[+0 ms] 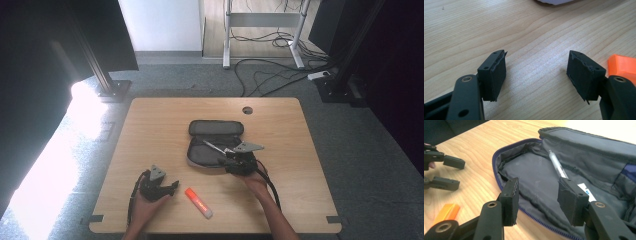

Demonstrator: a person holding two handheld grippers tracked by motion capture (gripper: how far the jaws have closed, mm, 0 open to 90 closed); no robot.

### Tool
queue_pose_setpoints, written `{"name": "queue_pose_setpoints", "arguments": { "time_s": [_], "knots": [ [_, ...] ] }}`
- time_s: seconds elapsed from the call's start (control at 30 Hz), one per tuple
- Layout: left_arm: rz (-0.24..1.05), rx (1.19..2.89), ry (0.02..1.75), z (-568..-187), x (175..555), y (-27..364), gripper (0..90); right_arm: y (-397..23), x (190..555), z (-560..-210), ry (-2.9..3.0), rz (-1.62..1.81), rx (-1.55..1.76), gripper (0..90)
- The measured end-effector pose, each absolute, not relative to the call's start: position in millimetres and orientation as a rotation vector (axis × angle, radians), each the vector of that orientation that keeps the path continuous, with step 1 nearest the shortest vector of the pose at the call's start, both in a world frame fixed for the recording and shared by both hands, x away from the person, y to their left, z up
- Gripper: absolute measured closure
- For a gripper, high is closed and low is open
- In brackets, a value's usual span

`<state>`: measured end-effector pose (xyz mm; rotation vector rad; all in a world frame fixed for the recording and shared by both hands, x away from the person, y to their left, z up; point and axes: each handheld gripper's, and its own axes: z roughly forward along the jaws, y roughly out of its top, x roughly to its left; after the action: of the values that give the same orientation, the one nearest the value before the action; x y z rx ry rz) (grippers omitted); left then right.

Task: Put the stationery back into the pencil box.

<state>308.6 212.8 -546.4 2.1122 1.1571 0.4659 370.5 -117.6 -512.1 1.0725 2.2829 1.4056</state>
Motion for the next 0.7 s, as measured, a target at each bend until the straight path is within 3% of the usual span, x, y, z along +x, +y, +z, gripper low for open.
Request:
{"name": "queue_pose_setpoints", "arguments": {
  "time_s": [0.7],
  "knots": [
    [0.467, 2.113, 1.157, -546.4, 308.6, 212.7, 32.1, -134.3, 340.8, -522.5, 2.253, 1.469, 1.108, 48.3]
  ]
}}
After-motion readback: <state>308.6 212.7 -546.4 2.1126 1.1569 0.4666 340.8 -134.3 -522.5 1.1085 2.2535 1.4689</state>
